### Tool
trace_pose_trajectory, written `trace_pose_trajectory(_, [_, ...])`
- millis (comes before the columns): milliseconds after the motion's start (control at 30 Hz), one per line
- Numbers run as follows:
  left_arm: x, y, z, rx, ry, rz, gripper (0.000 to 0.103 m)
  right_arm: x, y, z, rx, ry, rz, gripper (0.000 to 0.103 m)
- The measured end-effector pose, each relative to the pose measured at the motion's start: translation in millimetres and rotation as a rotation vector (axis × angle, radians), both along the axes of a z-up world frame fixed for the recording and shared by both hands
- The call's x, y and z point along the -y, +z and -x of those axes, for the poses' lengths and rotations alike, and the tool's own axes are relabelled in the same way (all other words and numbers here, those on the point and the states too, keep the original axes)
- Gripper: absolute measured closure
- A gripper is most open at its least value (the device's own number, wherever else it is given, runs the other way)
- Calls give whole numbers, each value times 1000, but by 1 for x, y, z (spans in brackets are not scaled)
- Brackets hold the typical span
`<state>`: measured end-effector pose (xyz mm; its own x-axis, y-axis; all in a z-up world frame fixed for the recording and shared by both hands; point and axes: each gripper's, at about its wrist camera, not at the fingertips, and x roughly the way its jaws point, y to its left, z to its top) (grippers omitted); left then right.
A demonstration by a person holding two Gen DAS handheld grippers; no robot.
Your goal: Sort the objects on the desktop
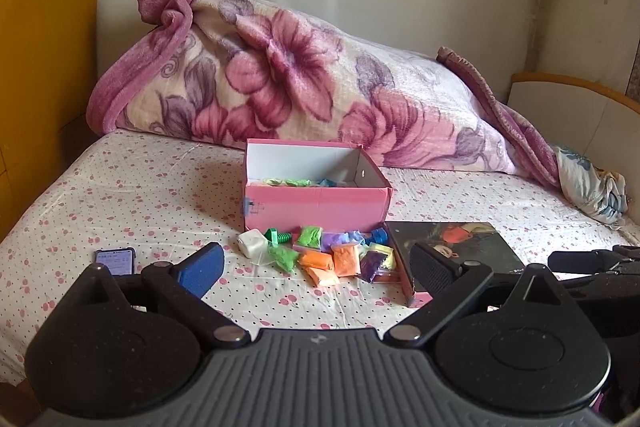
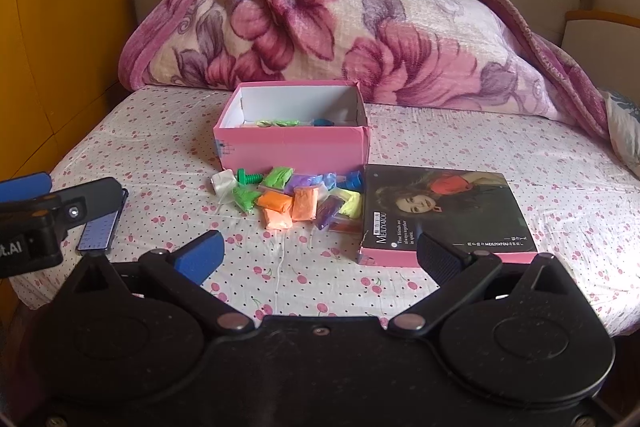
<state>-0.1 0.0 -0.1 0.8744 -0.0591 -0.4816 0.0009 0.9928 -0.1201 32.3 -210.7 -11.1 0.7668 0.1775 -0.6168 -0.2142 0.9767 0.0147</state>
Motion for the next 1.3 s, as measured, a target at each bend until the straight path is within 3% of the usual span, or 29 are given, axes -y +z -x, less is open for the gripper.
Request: trace_pose_trajectory(1300, [15, 3, 2, 7, 6, -48, 3, -4, 3, 2, 19, 18, 28, 1])
